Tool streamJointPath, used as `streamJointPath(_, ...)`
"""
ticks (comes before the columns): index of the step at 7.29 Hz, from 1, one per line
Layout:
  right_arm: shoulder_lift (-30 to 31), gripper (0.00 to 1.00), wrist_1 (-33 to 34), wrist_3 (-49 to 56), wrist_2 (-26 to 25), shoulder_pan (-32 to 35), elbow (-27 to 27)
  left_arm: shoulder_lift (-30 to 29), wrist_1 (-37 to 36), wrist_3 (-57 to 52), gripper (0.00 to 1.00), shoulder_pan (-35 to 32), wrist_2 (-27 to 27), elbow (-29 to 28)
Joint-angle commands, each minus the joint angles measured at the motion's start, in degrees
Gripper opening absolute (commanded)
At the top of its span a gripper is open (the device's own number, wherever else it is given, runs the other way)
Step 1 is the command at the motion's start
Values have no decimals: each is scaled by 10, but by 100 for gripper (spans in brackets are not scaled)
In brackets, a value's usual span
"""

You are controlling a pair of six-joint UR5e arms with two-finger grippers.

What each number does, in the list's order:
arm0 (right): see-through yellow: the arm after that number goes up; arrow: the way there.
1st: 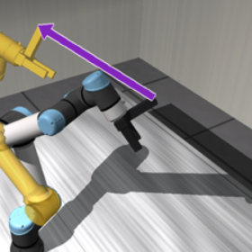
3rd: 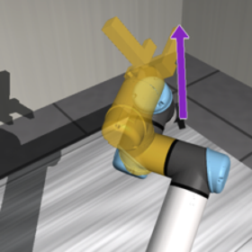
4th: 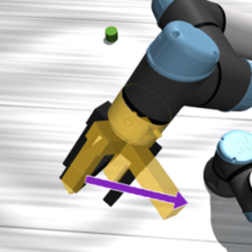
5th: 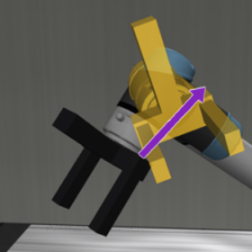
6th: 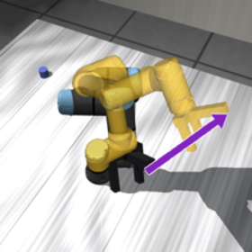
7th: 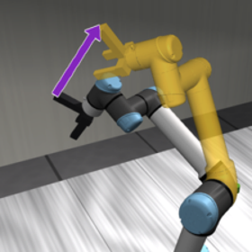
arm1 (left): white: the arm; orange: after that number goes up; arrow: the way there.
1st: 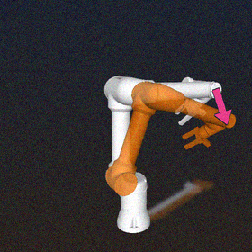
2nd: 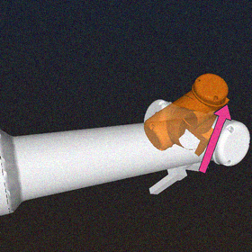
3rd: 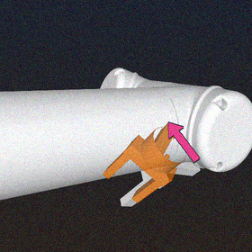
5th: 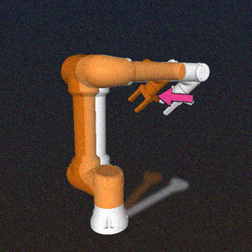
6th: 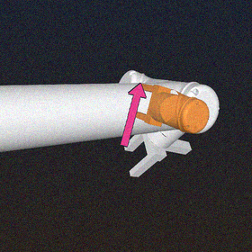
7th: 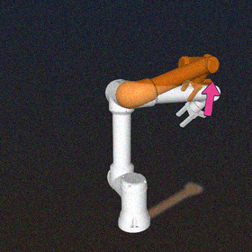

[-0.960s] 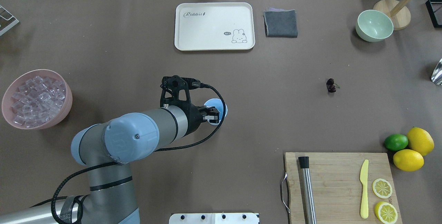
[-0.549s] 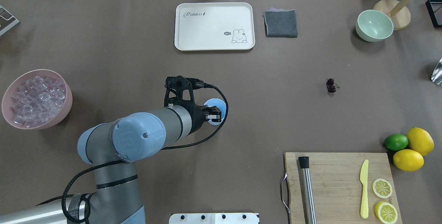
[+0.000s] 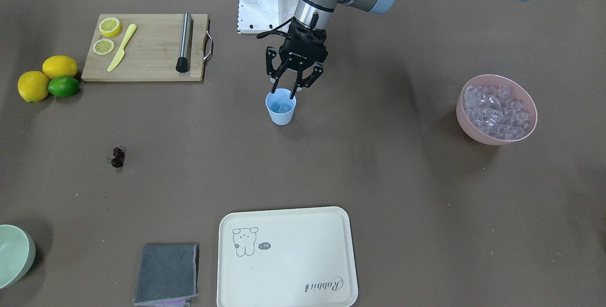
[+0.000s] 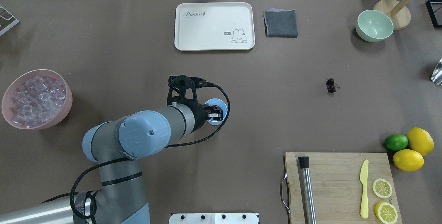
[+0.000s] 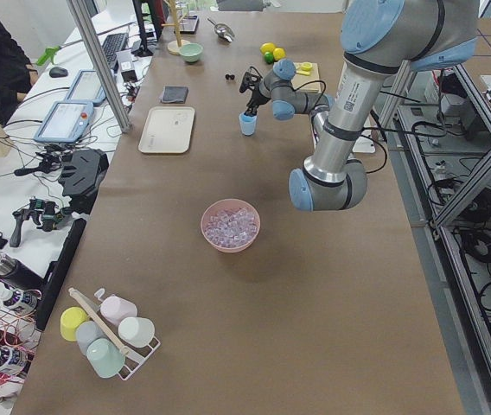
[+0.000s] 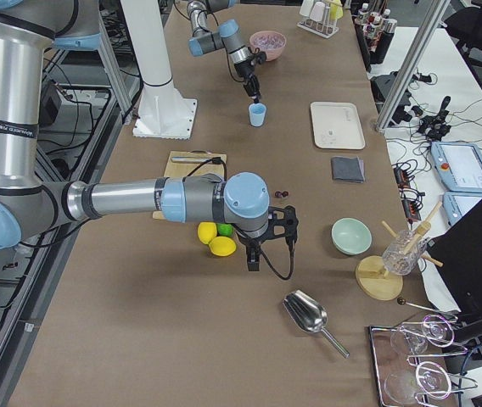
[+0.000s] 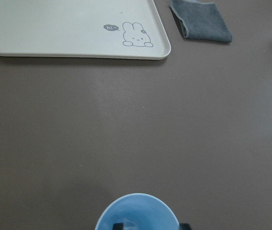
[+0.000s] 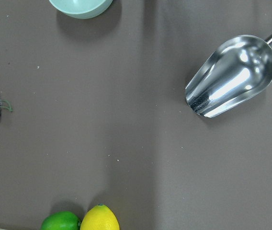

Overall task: Put ice and cherries in cup
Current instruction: 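Open the left gripper to drop the ice cube into the cup, then move the left gripper back toward the pink bowl of ice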

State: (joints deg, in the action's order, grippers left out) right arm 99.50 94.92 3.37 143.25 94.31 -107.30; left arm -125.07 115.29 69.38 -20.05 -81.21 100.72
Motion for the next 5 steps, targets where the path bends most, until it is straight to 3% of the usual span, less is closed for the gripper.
streamJointPath(1,-3,100,0,0,1,0,0,2,-2,-3,98,-16,-3,4)
streamJointPath(2,-4,100,0,-1,1,0,0,17,-14,-4,98,-31,-8,24)
streamJointPath(4,-6,100,0,-1,1,0,0,33,-162,-16,98,-143,-168,106)
streamJointPath(5,-6,100,0,-1,2,0,-2,67,-223,-121,98,-181,-203,152)
